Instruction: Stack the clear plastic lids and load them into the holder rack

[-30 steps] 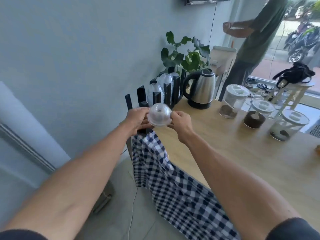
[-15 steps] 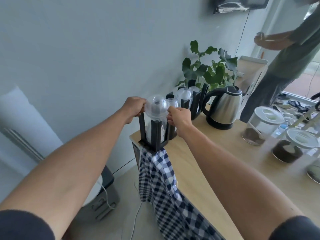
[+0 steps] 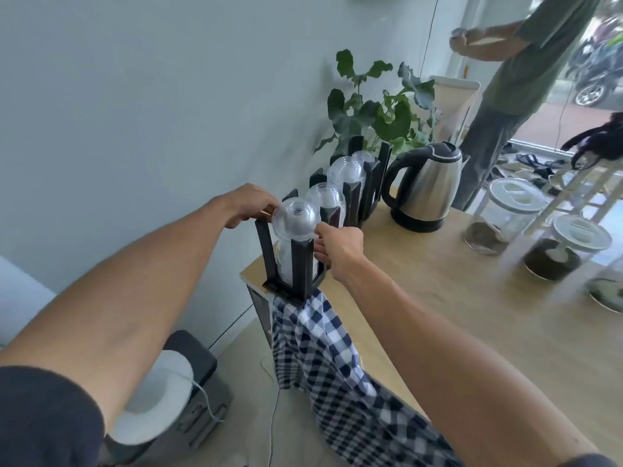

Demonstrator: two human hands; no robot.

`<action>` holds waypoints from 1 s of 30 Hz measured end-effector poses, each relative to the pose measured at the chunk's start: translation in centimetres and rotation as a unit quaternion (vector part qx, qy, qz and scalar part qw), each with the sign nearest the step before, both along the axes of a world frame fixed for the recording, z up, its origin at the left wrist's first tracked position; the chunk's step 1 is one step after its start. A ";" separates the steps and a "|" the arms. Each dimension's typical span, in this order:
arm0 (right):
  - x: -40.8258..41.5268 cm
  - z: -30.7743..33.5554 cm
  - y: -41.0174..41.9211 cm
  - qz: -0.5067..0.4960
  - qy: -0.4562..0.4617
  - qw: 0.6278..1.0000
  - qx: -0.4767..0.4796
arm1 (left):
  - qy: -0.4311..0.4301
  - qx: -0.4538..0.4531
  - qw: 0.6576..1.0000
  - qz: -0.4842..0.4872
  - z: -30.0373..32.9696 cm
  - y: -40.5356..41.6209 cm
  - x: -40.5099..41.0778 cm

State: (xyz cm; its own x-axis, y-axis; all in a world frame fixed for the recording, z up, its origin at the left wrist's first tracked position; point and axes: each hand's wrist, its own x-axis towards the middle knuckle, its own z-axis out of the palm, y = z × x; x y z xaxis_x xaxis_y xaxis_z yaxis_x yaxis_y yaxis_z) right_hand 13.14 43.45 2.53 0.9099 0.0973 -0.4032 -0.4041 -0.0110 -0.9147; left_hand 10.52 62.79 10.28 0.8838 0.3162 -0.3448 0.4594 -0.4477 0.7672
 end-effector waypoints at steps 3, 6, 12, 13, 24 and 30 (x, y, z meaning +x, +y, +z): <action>-0.3 -1.0 0.4 -0.023 0.021 0.999 -0.023 | 0.051 -0.004 0.998 -0.039 -1.6 1.5 0.8; -0.7 -1.6 1.1 -0.043 0.028 0.998 -0.038 | 0.085 -0.028 0.995 -0.037 -2.6 2.5 1.1; -1.2 -2.6 1.6 -0.091 0.038 0.993 -0.061 | 0.123 -0.072 0.989 -0.042 -3.7 3.2 1.4; -1.2 -2.8 1.6 -0.096 0.041 0.993 -0.064 | 0.130 -0.075 0.988 -0.045 -3.8 3.2 1.6; -2.4 -3.3 2.0 -0.108 0.017 0.987 -0.120 | 0.205 -0.085 0.975 -0.016 -3.5 3.0 2.3; -2.5 -0.4 1.2 -0.079 -0.064 0.973 -0.207 | 0.100 -0.035 0.994 0.024 -2.3 2.0 2.3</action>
